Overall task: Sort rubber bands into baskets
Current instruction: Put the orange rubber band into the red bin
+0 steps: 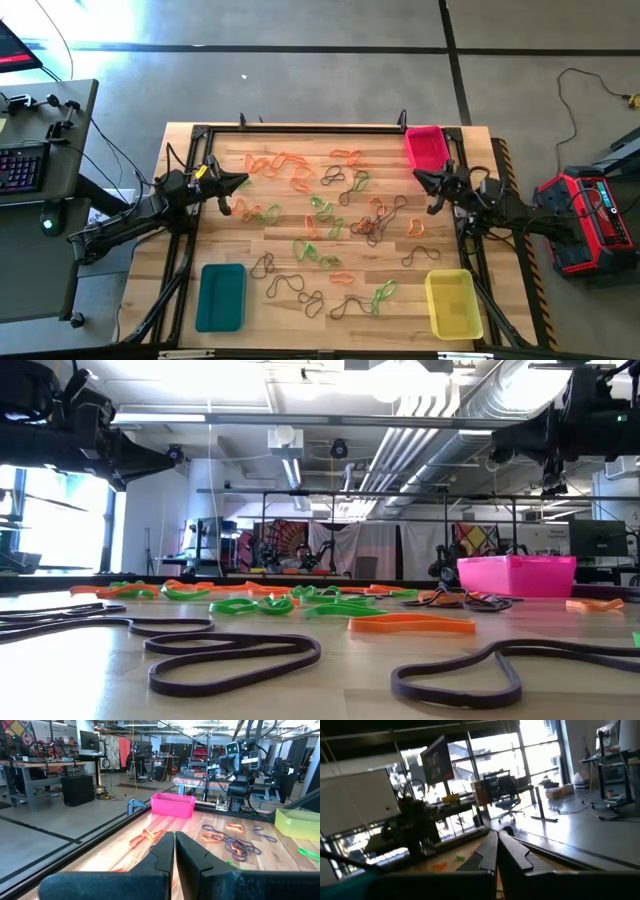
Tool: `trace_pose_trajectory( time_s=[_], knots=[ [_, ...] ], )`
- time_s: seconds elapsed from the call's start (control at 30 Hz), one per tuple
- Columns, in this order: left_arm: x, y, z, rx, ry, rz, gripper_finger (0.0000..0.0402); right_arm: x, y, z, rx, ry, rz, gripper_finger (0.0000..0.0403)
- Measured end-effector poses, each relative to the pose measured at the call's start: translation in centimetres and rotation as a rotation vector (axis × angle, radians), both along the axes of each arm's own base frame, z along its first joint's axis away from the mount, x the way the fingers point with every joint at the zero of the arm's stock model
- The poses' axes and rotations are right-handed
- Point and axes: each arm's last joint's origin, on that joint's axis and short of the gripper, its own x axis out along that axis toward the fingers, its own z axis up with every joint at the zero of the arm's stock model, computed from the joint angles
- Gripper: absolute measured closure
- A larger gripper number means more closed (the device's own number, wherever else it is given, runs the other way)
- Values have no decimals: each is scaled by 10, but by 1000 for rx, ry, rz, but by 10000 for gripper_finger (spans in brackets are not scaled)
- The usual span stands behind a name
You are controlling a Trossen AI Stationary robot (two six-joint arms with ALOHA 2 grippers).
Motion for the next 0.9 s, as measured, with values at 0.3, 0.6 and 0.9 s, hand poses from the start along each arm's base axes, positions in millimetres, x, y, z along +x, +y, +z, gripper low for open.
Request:
trace_pose_trajectory(
  time_s=[0.3,0.6,0.9],
  knots=[
    [0,0,3,15,-31,1,392,13,1,-2,-65,71,86,403],
    [-1,1,5,21,-48,58,392,44,-4,-20,32,220,117,390],
    [-1,2,5,60,-29,64,392,75,-8,-29,127,391,132,305]
  ],
)
